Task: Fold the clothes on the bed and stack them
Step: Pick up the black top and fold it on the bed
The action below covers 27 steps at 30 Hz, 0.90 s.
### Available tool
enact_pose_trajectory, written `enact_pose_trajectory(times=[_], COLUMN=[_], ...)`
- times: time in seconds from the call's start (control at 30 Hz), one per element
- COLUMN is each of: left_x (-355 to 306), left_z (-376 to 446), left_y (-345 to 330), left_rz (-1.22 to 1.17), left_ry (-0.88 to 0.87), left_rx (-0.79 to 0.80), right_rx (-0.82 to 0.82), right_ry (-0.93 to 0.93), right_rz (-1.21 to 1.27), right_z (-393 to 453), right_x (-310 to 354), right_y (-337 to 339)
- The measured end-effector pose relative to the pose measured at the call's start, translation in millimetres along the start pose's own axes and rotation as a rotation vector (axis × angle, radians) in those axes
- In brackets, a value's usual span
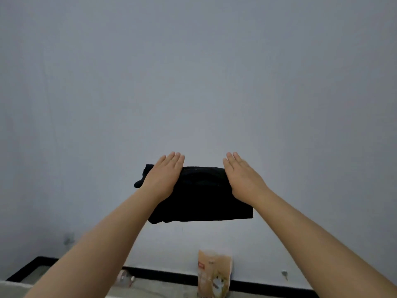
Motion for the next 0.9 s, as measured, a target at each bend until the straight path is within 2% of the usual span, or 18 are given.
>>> enact_pose_trajectory(times=[0.27,0.5,0.7,0.9], left_x=[97.2,158.5,238.0,322.7], left_z=[154.4,229.1,252.7,222.9], left_y=[-89.3,-199.1,-279.5,-336.6], left_rz=[0.003,0.027,0.102,0.15], left_ry=[0.024,0.115,0.301,0.497], left_rx=[-0.003,0.098,0.237,0.375], right_rx=[0.017,0.059,0.038,0.013], right_ry=[-0.003,0.105,0.334,0.56], right_rz=[-0.007,0.043,0.148,0.271], right_z=[189.8,314.4,420.6,490.8], right_x=[-19.8,-14.0,42.2,143.0], right_y=[-77.3,-183.8,-264.4,-320.1])
Point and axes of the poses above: each hand's wrist, its own z-axis towards the middle knuckle, its own y-axis out of the back of the hand, x = y × z, the point moved 10 cm from there along z, towards the middle knuckle, and after that the axes turned 11 degrees about -y, right-handed, at the moved point
